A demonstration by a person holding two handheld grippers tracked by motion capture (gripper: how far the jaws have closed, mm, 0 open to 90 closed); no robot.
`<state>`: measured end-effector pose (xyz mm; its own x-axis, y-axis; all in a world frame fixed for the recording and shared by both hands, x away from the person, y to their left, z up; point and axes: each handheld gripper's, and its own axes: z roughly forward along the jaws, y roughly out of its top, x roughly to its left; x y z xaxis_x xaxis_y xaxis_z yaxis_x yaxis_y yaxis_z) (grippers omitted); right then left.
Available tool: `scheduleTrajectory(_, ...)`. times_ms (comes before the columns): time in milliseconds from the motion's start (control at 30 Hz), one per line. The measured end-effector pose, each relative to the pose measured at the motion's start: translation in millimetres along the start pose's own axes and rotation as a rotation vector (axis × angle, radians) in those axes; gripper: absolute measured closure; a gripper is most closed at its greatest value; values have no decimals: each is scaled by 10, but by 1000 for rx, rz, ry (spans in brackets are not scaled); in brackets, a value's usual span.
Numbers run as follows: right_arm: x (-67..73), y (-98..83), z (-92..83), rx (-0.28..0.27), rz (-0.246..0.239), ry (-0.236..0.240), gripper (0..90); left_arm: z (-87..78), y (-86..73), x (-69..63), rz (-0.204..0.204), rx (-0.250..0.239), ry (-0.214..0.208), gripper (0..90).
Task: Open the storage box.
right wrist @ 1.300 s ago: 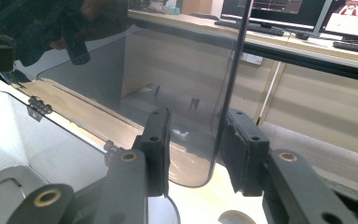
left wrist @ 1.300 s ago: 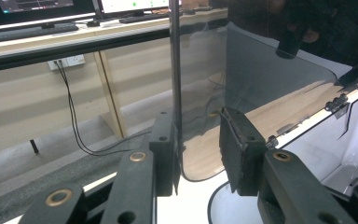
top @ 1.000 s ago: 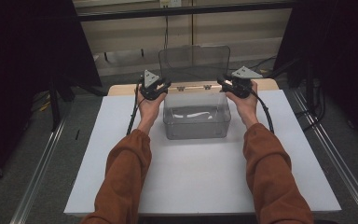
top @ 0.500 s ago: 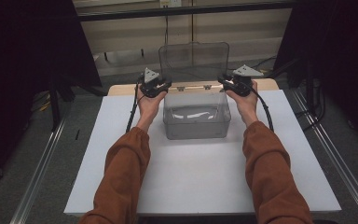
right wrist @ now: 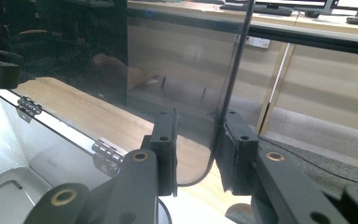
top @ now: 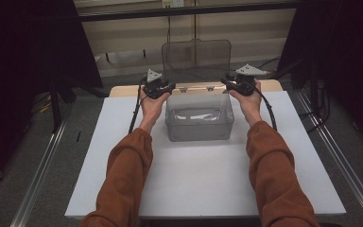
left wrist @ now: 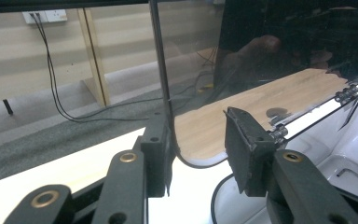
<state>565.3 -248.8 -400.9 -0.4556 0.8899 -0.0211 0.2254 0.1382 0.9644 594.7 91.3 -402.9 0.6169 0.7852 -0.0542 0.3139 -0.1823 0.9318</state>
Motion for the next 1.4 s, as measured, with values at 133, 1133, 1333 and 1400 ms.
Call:
scheduleTrajectory(133, -6, 30, 10, 26, 6, 2, 695, 9, 15, 8, -32, 8, -7, 629)
scheduleTrajectory(1133, -99, 127, 77, 119, 198, 39, 716, 40, 131, 119, -106, 101, -57, 658)
scheduleTrajectory(1333, -109, 112, 90, 122, 238, 39, 713, 79, 124, 121, -138, 95, -50, 626)
scheduleTrajectory(1400, -116, 104, 96, 120, 250, 43, 712, 85, 127, 126, -147, 96, -52, 622)
